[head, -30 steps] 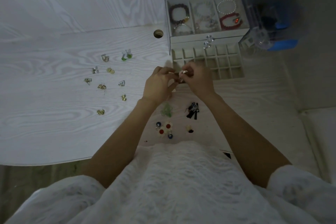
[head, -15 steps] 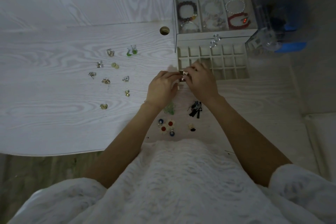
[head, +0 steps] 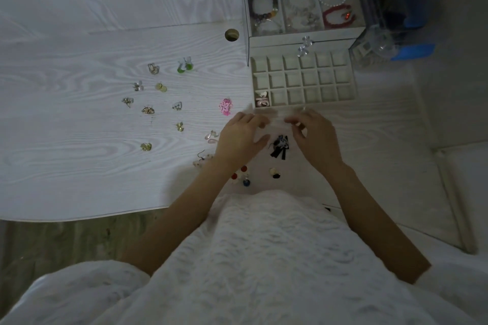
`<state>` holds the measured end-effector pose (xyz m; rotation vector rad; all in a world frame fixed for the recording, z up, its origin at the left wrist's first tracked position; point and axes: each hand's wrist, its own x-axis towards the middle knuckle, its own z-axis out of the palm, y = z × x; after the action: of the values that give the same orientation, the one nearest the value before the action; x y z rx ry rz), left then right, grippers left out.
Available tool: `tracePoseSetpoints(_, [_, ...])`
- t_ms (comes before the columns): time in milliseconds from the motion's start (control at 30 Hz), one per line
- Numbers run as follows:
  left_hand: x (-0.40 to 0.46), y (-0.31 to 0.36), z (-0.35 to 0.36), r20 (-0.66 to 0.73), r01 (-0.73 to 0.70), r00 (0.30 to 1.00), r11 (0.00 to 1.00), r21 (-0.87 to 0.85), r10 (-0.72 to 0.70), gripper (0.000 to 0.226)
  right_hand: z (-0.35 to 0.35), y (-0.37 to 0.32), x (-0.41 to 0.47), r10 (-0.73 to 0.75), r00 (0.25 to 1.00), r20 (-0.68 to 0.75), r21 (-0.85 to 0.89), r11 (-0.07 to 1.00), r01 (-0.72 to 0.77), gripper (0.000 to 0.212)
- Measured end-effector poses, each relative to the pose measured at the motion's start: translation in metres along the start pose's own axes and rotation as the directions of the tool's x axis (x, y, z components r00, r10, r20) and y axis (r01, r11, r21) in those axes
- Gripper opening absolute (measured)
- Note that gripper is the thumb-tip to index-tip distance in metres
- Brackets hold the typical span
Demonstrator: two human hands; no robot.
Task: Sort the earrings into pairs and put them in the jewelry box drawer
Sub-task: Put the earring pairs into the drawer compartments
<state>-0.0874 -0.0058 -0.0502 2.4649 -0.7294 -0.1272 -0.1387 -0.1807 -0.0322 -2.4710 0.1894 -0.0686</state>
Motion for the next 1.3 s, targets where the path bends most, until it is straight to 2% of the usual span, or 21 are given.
tracePoseSetpoints(100, [-0.004, 0.013, 0.015, 0.194, 0.067, 0.979, 0.998, -0.019, -0.062, 0.045, 0.008, 0.012, -0.015, 0.084, 0.985, 0.15, -0.026, 0.996, -0.081, 0.034])
tracePoseSetpoints(200, [0.0, 0.02, 0.024, 0.264, 0.064, 0.963, 0.998, -0.022, -0.056, 0.046, 0.014, 0.013, -0.018, 0.133, 0.965, 0.224, -0.043, 0.991, -0.127, 0.049])
tracePoseSetpoints(400, [0.006, 0.016, 0.02, 0.291, 0.147, 0.951, 0.982, -0.121, -0.107, 0.023, 0.017, 0.017, -0.017, 0.11, 0.975, 0.194, -0.079, 0.992, -0.096, 0.029])
tracePoseSetpoints(633, [0.009, 0.014, 0.017, 0.26, 0.163, 0.956, 0.983, -0.079, -0.138, 0.012, 0.014, 0.021, -0.015, 0.123, 0.986, 0.114, -0.147, 0.983, -0.106, 0.015])
tracePoseSetpoints(800, [0.009, 0.018, 0.014, 0.216, 0.153, 0.967, 0.987, -0.053, -0.138, 0.022, 0.011, 0.022, -0.015, 0.129, 0.987, 0.092, -0.122, 0.986, -0.117, 0.025])
tracePoseSetpoints(900, [0.011, 0.021, 0.014, 0.24, 0.154, 0.961, 0.987, -0.045, -0.139, 0.041, 0.01, 0.017, -0.017, 0.113, 0.977, 0.181, -0.125, 0.988, -0.091, 0.041])
tracePoseSetpoints(1000, [0.014, 0.026, 0.015, 0.3, 0.129, 0.947, 0.991, -0.019, -0.118, 0.055, 0.009, 0.016, -0.015, 0.112, 0.966, 0.234, -0.142, 0.987, -0.081, 0.038])
tracePoseSetpoints(1133, [0.02, 0.032, 0.018, 0.33, 0.077, 0.939, 0.995, 0.069, -0.096, 0.044, 0.008, 0.017, -0.014, 0.124, 0.976, 0.176, -0.146, 0.984, -0.099, 0.022])
tracePoseSetpoints(1300, [0.019, 0.031, 0.021, 0.275, 0.078, 0.957, 0.996, 0.049, -0.088, 0.028, 0.011, 0.015, -0.017, 0.179, 0.979, 0.103, -0.104, 0.98, -0.168, 0.02])
